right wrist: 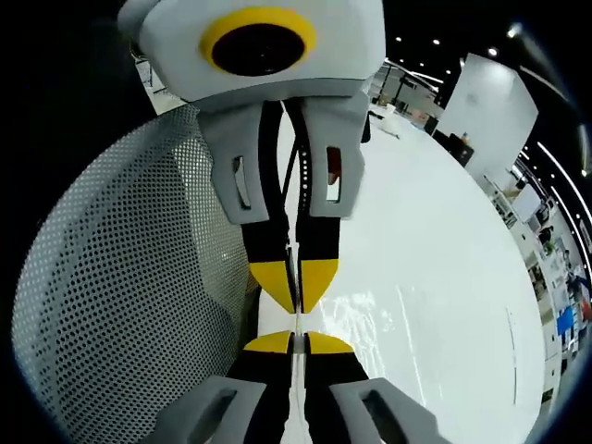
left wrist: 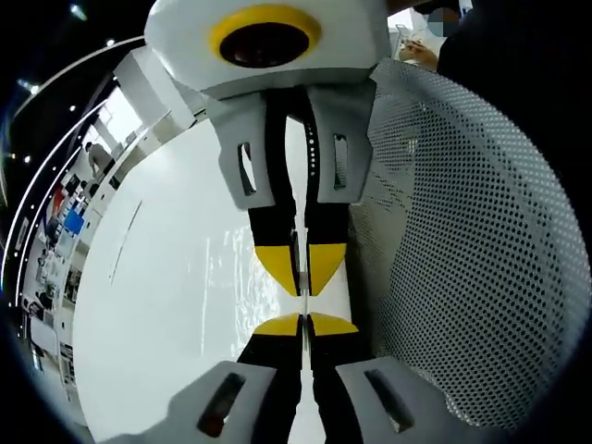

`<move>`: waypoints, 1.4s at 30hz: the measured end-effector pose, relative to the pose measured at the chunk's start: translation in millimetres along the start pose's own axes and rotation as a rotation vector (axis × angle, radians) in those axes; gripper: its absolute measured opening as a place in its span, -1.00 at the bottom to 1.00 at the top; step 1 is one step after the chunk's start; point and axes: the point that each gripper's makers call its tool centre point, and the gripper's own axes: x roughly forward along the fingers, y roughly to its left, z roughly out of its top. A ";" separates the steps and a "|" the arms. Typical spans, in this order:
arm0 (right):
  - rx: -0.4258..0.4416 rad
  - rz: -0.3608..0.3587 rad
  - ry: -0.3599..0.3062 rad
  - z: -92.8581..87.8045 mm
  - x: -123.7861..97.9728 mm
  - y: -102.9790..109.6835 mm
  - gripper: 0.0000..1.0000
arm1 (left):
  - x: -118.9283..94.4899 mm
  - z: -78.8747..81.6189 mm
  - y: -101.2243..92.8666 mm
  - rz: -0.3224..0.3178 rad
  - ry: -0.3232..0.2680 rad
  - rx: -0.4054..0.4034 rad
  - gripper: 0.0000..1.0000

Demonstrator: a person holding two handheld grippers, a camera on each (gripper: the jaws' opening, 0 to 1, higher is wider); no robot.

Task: Open the resealable bag by pulling the two sides of the seal apart until the entire bag opening is separated and visibly accessible.

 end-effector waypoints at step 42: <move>-0.022 -0.010 0.007 -12.8 -3.3 1.1 -1.00 | -0.8 -1.4 -2.3 -0.007 0.000 -0.017 -1.00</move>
